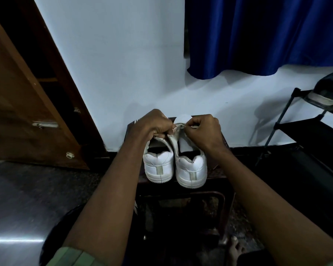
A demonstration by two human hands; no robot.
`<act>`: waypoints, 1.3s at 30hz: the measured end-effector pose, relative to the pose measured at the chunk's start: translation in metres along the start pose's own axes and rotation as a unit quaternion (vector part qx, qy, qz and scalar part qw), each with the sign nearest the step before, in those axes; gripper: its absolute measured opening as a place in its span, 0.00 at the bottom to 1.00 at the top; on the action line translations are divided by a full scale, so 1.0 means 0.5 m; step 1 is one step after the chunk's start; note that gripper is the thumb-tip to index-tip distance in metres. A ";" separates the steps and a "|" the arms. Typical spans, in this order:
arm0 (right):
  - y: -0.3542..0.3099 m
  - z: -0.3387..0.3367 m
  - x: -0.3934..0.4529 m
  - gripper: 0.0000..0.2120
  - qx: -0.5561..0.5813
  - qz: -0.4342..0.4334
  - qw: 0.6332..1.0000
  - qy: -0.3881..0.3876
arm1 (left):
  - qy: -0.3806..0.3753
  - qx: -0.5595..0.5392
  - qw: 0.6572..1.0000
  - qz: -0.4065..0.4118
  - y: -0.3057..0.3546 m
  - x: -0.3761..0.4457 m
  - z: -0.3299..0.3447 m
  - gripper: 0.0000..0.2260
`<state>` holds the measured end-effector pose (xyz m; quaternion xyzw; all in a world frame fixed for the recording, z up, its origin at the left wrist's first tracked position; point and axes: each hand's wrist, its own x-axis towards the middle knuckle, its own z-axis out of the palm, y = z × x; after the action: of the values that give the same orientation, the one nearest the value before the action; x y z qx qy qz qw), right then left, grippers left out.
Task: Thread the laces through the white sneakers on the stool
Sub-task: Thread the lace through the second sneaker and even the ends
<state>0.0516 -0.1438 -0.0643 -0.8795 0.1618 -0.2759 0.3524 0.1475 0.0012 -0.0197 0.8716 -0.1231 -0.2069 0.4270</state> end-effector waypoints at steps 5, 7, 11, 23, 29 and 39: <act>0.000 -0.003 -0.004 0.05 0.016 -0.012 1.000 -0.006 | -0.004 -0.003 1.000 -0.006 0.001 0.001 -0.001 0.05; 0.001 -0.005 -0.005 0.04 0.025 -0.017 0.999 -0.012 | -0.006 -0.003 1.000 -0.011 0.004 -0.002 -0.002 0.04; -0.004 -0.013 -0.009 0.04 0.039 -0.046 0.997 -0.041 | -0.008 -0.004 1.000 -0.017 0.006 -0.005 -0.004 0.05; -0.012 -0.002 -0.015 0.07 -0.020 -0.032 0.999 -0.026 | -0.032 -0.072 0.997 -0.015 0.002 -0.007 -0.009 0.10; -0.012 -0.007 -0.014 0.04 -0.001 -0.048 0.998 -0.032 | -0.018 0.013 1.000 0.010 -0.008 0.000 -0.002 0.13; -0.007 0.004 -0.007 0.15 -0.004 -0.070 0.993 -0.094 | -0.011 -0.253 0.967 0.033 0.033 -0.030 -0.019 0.08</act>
<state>0.0503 -0.1390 -0.0643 -0.9120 0.0664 -0.2154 0.3426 0.1380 0.0035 0.0027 0.7281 -0.0998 -0.2272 0.6389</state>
